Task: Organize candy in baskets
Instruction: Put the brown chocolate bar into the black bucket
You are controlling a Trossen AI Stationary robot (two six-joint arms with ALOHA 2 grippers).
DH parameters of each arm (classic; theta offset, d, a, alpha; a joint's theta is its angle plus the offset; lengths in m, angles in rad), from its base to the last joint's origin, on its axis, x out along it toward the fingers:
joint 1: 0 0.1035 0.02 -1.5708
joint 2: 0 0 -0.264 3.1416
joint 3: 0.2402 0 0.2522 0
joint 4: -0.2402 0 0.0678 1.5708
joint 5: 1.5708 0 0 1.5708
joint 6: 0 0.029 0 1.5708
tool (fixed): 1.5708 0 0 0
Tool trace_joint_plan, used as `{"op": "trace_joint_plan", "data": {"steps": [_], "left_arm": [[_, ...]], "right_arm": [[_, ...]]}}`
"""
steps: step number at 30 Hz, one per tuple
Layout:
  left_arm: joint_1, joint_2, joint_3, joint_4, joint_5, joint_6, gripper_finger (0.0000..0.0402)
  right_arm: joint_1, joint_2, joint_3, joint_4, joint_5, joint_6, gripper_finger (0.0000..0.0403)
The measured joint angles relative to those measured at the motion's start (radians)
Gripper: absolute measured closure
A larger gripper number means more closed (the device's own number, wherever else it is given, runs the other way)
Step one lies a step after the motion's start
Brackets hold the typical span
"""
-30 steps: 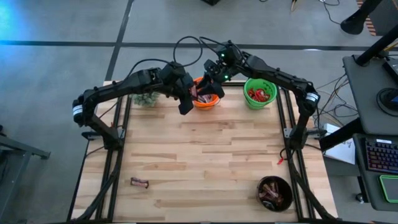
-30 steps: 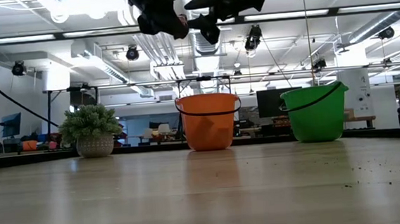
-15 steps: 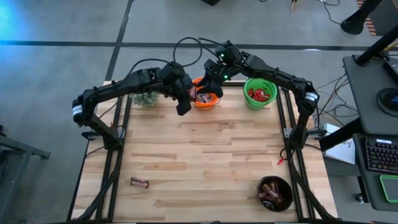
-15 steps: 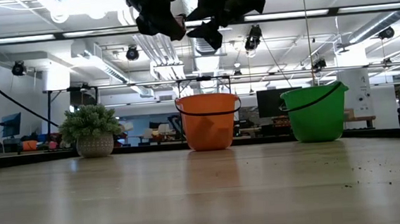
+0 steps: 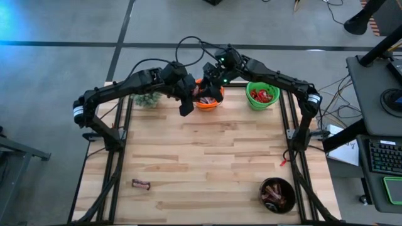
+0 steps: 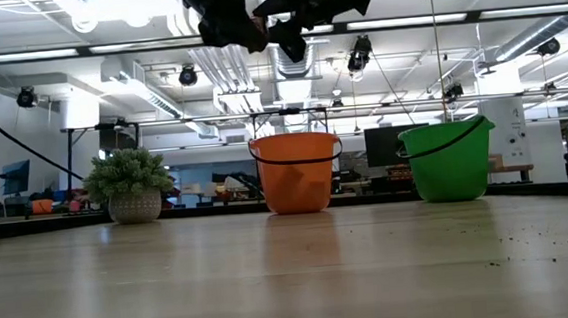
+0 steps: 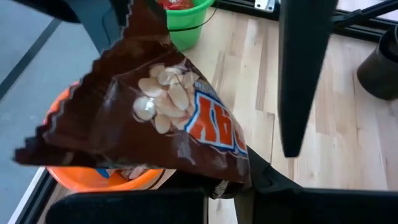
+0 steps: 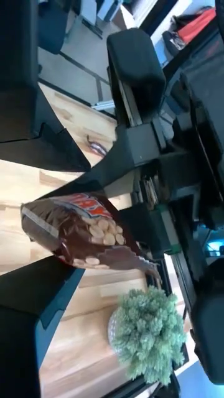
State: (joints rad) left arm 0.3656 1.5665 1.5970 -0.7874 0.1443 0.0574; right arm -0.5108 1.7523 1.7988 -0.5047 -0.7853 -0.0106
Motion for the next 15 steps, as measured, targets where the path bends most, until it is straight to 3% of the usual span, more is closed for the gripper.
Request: {"op": "trace_joint_plan", "data": {"steps": [7,14,15], "left_arm": [[0.001,0.000,0.000,0.018,0.000,0.005,0.0400],[0.002,0.000,0.000,0.014,-0.004,0.005,0.0391],[0.002,0.000,0.000,0.014,-0.004,0.004,0.0388]], "right_arm": [[0.009,0.005,0.000,0.017,0.005,0.013,0.0228],[0.008,0.005,0.000,0.017,0.035,0.034,0.0364],[0.008,0.005,0.000,0.017,0.035,0.028,0.0369]]}}
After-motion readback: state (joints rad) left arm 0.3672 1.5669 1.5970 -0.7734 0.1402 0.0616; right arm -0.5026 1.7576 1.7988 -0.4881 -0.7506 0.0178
